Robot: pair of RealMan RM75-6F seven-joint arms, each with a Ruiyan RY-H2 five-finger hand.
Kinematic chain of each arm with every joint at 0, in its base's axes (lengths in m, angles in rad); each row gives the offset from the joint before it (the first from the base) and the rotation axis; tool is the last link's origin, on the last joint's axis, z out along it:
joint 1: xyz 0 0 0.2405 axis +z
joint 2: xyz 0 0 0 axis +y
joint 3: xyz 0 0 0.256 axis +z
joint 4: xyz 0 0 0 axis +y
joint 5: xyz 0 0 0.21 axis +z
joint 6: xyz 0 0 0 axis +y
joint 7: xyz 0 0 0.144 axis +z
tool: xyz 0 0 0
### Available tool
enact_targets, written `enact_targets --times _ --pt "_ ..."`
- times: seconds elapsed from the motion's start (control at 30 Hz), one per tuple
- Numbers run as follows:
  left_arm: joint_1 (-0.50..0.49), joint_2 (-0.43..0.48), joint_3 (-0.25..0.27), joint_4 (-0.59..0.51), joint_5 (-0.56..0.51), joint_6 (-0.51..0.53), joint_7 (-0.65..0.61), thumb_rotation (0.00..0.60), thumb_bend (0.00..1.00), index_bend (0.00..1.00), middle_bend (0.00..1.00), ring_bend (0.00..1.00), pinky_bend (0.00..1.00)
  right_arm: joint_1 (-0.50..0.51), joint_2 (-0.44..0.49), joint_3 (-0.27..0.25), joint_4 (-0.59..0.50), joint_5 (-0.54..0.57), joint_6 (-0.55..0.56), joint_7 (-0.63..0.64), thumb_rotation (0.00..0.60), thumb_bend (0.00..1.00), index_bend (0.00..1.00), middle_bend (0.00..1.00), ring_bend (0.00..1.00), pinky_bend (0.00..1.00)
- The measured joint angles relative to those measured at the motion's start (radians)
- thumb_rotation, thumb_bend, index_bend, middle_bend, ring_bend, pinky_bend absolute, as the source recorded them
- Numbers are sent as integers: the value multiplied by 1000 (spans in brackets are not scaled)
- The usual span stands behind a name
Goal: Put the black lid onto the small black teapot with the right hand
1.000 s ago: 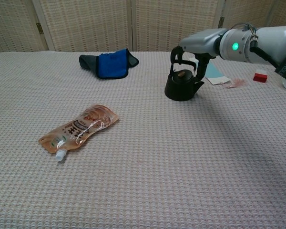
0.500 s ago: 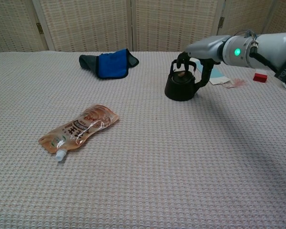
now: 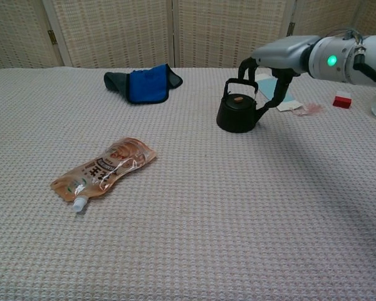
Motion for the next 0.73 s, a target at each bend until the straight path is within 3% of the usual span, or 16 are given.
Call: enact_targets --times 0.07,0.17,0.27,0.47,0.73 --pt "-2 -2 -2 4 -1 -2 -4 600 310 179 179 200 57 -37 40 -9 -62 -27 63 6 600 271 193 302 682 695" --pt "-8 -5 -7 6 2 -3 -6 600 310 179 179 201 57 -117 108 -35 -170 -85 181 18 600 271 194 316 405 414" --pt "-12 -9 -11 7 7 -1 -3 600 310 179 179 200 57 -217 168 -75 -246 -162 308 38 600 272 194 302 257 236" --pt "-26 -27 -19 -2 16 -2 23 600 310 178 179 200 56 -437 239 -158 -311 -345 557 145 600 272 194 198 167 138" --pt "-36 -40 -17 -31 37 2 65 600 310 179 179 198 47 -693 247 -231 -276 -533 822 306 600 272 201 191 168 124"
